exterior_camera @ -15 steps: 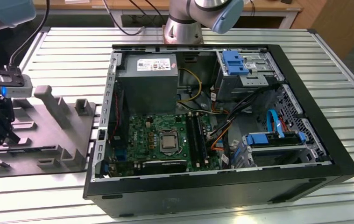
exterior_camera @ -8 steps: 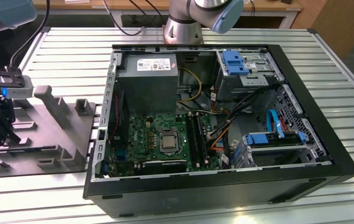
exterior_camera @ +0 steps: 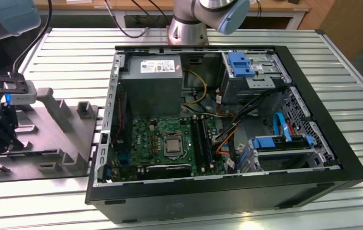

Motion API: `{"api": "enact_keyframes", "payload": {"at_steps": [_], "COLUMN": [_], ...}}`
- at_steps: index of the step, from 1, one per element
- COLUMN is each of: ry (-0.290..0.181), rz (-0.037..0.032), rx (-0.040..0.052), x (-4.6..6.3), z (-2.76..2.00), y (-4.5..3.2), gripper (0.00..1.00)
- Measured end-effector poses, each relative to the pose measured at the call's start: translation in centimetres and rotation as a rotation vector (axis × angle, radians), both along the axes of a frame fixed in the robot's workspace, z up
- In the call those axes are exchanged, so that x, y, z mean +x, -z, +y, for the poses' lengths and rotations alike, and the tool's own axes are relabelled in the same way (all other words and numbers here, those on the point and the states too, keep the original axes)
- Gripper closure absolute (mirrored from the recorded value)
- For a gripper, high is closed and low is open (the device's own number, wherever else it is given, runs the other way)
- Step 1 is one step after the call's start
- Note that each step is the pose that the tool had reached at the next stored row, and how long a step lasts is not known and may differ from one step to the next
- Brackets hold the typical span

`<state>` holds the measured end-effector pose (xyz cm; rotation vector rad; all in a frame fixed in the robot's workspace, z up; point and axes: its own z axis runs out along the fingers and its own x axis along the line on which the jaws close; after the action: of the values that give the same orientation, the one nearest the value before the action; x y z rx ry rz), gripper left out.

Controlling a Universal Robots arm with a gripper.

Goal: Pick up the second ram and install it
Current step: 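Pick up the second ram and move it above second insertion slot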

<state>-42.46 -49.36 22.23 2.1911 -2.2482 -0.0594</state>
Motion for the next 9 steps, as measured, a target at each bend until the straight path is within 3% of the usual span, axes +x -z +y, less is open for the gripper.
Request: {"api": "enact_keyframes", "payload": {"at_steps": [9], "ry": [-0.006], "rz": [-0.0008], "rx": [-0.0002], "x": [-0.01], "z": [0.0], "y": [0.26], "gripper": [0.9]}}
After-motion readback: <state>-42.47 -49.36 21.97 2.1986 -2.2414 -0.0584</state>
